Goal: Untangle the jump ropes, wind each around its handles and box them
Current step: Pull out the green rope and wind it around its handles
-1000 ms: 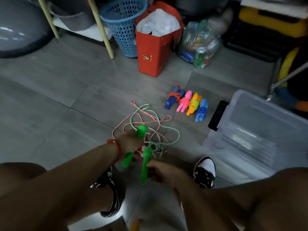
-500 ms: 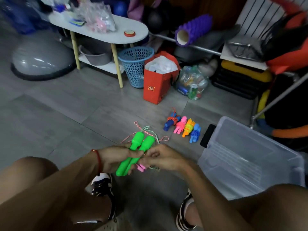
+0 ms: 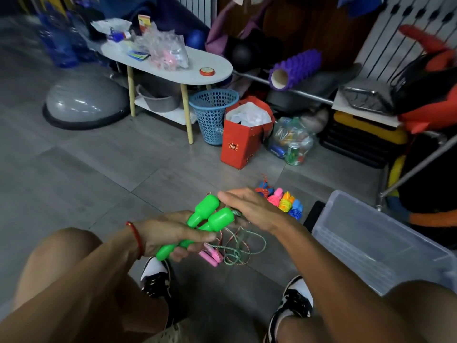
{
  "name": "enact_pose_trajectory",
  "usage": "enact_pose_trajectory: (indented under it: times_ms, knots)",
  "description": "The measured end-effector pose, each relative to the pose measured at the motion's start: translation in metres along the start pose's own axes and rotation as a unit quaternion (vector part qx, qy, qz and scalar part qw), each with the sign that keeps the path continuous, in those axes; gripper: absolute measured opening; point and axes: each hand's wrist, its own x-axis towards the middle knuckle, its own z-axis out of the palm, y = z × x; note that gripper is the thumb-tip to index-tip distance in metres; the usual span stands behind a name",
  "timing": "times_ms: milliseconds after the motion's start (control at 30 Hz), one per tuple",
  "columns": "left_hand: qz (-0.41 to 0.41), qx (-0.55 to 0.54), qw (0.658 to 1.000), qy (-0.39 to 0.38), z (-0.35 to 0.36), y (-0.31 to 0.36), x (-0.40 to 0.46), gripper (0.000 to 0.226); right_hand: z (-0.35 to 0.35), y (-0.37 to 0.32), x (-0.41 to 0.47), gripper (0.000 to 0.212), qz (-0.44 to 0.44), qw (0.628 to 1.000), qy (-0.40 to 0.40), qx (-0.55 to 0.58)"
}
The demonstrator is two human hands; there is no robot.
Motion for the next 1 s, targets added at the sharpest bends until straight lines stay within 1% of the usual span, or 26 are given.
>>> enact_pose_trajectory:
  times_ms: [100, 167, 233, 300, 333, 367, 400, 433, 467, 533, 567, 600, 700, 800, 867, 933, 1000]
  knots:
    - [0.008, 0.036, 0.999, -0.007, 0.005, -0.006, 0.001, 0.020, 0.003, 0.002, -0.001, 0.067, -0.022, 0.990, 0.025, -0.137]
    - [0.039, 0.043, 0.998, 0.014, 0.010, -0.007, 0.006, 0.020, 0.001, 0.002, 0.001, 0.073, -0.033, 0.982, 0.047, -0.182]
    - [0.069, 0.035, 0.996, 0.042, 0.010, -0.008, 0.011, 0.021, -0.007, 0.001, 0.001, 0.068, -0.031, 0.985, 0.072, -0.156]
    - [0.082, 0.058, 0.993, 0.065, 0.006, -0.011, 0.012, 0.030, -0.019, 0.002, 0.000, 0.061, -0.031, 0.987, 0.118, -0.105]
    - [0.087, 0.076, 0.990, 0.076, 0.005, -0.012, 0.011, 0.035, -0.024, 0.003, 0.000, 0.062, -0.032, 0.984, 0.144, -0.096]
    - [0.096, 0.082, 0.988, 0.088, 0.004, -0.013, 0.012, 0.035, -0.027, 0.004, -0.001, 0.066, -0.025, 0.982, 0.160, -0.095]
    - [0.102, 0.065, 0.988, 0.094, 0.005, -0.013, 0.012, 0.030, -0.029, 0.005, -0.001, 0.069, -0.013, 0.982, 0.165, -0.089]
    - [0.104, 0.027, 0.990, 0.090, 0.006, -0.013, 0.014, 0.026, -0.029, 0.005, -0.002, 0.068, 0.003, 0.984, 0.164, -0.065]
    - [0.105, -0.018, 0.991, 0.081, 0.007, -0.012, 0.015, 0.028, -0.029, 0.004, -0.003, 0.061, 0.017, 0.986, 0.163, -0.020]
    - [0.103, -0.094, 0.988, 0.071, 0.009, -0.010, 0.017, 0.033, -0.032, 0.002, -0.006, 0.046, 0.040, 0.980, 0.154, 0.116]
    - [0.101, -0.119, 0.986, 0.065, 0.009, -0.009, 0.018, 0.034, -0.035, 0.003, -0.008, 0.042, 0.040, 0.975, 0.144, 0.161]
    - [0.097, -0.135, 0.985, 0.056, 0.009, -0.008, 0.017, 0.035, -0.038, 0.006, -0.009, 0.041, 0.028, 0.975, 0.135, 0.175]
    - [0.088, -0.136, 0.986, 0.024, 0.008, -0.006, 0.012, 0.035, -0.037, 0.010, -0.014, 0.045, -0.010, 0.978, 0.095, 0.184]
    - [0.071, -0.129, 0.989, -0.010, 0.009, -0.006, 0.009, 0.033, -0.026, 0.002, -0.017, 0.038, -0.033, 0.985, 0.078, 0.153]
    - [0.055, -0.133, 0.989, -0.039, 0.012, -0.005, 0.009, 0.030, -0.018, -0.003, -0.013, 0.034, -0.042, 0.988, 0.099, 0.116]
    - [0.040, -0.131, 0.989, -0.064, 0.013, -0.004, 0.007, 0.028, -0.011, -0.003, -0.009, 0.029, -0.039, 0.985, 0.142, 0.090]
    - [0.035, -0.093, 0.992, -0.080, 0.010, -0.002, 0.003, 0.024, -0.006, -0.004, -0.007, 0.030, -0.026, 0.982, 0.167, 0.083]
